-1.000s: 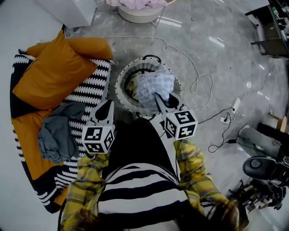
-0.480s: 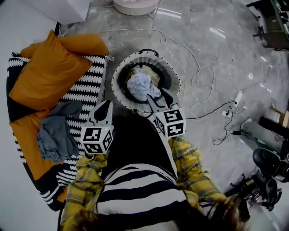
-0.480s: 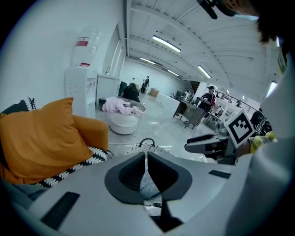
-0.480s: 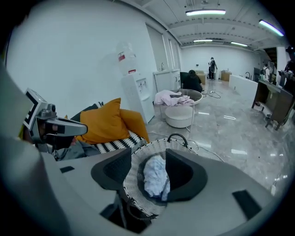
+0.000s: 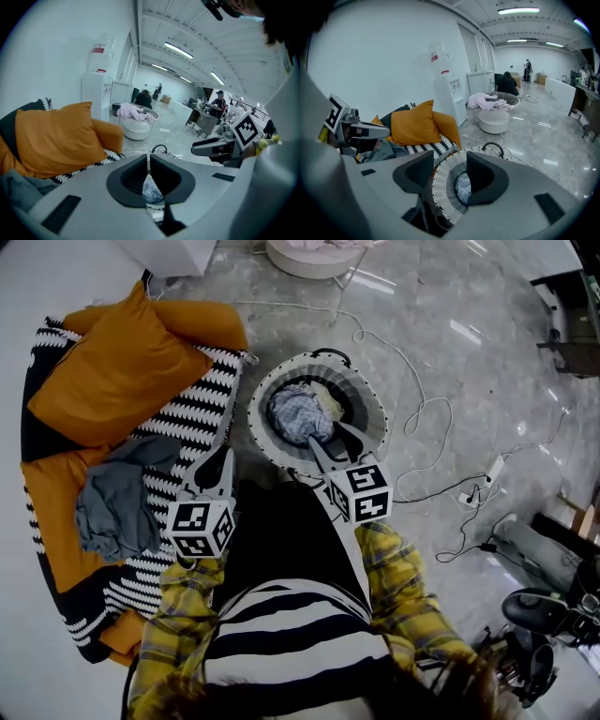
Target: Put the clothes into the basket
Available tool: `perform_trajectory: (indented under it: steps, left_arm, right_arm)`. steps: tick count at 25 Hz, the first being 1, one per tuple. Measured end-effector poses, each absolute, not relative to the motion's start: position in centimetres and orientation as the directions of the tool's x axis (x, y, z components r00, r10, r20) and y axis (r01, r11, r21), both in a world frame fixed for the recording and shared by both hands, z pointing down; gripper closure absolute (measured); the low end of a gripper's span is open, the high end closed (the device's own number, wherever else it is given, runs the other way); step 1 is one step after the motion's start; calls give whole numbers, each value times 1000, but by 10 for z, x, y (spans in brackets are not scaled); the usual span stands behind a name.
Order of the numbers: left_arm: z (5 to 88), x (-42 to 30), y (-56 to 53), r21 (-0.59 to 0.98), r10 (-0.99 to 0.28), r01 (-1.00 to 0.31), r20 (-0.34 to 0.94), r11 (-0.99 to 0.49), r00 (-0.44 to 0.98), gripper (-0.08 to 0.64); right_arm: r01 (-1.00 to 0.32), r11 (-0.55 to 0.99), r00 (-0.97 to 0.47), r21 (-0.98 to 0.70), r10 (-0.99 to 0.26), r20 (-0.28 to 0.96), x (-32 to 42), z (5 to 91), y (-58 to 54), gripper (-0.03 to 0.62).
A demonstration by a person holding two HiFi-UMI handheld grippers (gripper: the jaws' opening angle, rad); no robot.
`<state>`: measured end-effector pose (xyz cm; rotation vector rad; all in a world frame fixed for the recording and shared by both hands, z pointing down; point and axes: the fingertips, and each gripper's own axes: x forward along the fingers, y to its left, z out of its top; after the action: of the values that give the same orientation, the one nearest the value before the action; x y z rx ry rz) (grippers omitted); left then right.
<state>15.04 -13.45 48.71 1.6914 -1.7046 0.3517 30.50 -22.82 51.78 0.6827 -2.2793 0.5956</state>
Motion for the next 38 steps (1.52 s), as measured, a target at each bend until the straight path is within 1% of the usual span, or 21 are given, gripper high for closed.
perform_trajectory:
  steps: [5,10,16,19,27,38]
  left_arm:
    - [481,117,-101,269,-783,-926,620,263,-42,529]
    - [472,79,-44,260,-767,-881,621,395,-160,528]
    - [472,31,53,258,-695,-744,622,616,-360,528]
    - [477,10,99,257,-650,-674,628,693,-428,528]
    - [493,-32,201,262,-547,-518,648,814,-530,528]
    - [525,-87,313,262,-428,-351,693,899,-580,528]
  right_arm:
    - [-487,843,-696,-228,-217,685,258,506,-218,364]
    - [-356,904,-736,-237,-115,668,200,494,-185,364]
    - [-103,961,-743,-255,96,662,119,493,-118,364]
    - [-9,965,-730,-264,174,661,82,495,-80,364]
    - [190,934,-655,-304,351,669,5,507,22,364]
    - [360,870,-533,-337,488,691,-88,541,141,364]
